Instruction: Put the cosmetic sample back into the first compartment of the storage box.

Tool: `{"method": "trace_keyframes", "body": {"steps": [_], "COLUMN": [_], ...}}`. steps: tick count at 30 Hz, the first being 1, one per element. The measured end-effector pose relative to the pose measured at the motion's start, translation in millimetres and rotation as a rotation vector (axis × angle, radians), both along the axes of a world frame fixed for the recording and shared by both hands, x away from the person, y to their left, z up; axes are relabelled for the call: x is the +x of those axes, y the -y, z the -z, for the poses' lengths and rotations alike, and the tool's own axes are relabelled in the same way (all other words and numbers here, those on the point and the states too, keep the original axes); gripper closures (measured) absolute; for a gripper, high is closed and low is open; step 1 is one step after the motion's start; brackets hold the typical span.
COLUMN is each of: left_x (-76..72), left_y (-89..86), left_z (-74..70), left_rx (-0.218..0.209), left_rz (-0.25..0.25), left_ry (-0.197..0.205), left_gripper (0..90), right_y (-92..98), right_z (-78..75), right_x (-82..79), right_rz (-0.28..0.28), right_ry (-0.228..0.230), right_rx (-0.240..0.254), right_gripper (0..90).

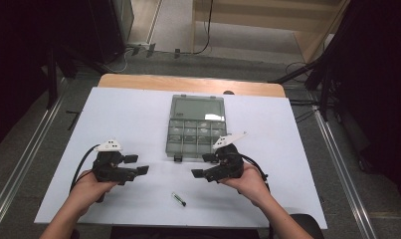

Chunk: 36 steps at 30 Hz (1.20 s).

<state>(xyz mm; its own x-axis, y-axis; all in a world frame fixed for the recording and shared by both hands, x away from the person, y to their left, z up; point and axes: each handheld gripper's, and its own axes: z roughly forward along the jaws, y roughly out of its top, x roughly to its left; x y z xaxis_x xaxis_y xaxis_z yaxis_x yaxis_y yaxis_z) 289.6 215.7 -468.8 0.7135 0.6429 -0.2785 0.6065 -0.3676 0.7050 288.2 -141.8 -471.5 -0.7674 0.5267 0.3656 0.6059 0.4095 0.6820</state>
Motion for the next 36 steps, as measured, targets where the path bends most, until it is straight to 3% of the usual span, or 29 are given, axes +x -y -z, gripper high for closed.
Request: {"method": "trace_keyframes", "body": {"steps": [9,16,36], "left_x": [-3.1,-1.5,0.4], "left_y": [-4.3,-4.4,-2.2], "left_z": [1.2,2.1,3.1], "left_rx": [0.013,-0.006,0.003], "left_rz": [-0.009,0.004,0.017], "left_ry": [0.002,-0.017,-0.024], "left_gripper": [32.8,32.8,32.8], "right_y": [-15.7,-24.5,-53.8], "right_z": [3.5,6.9,16.2], "right_x": [-1.5,-5.1,-22.4], "right_rz": [-0.039,-0.051,-0.126], "right_ry": [-0.043,-0.06,-0.068], "right_rx": [-0.045,-0.069,-0.138], "right_gripper": [26.6,28.2,30.9]}}
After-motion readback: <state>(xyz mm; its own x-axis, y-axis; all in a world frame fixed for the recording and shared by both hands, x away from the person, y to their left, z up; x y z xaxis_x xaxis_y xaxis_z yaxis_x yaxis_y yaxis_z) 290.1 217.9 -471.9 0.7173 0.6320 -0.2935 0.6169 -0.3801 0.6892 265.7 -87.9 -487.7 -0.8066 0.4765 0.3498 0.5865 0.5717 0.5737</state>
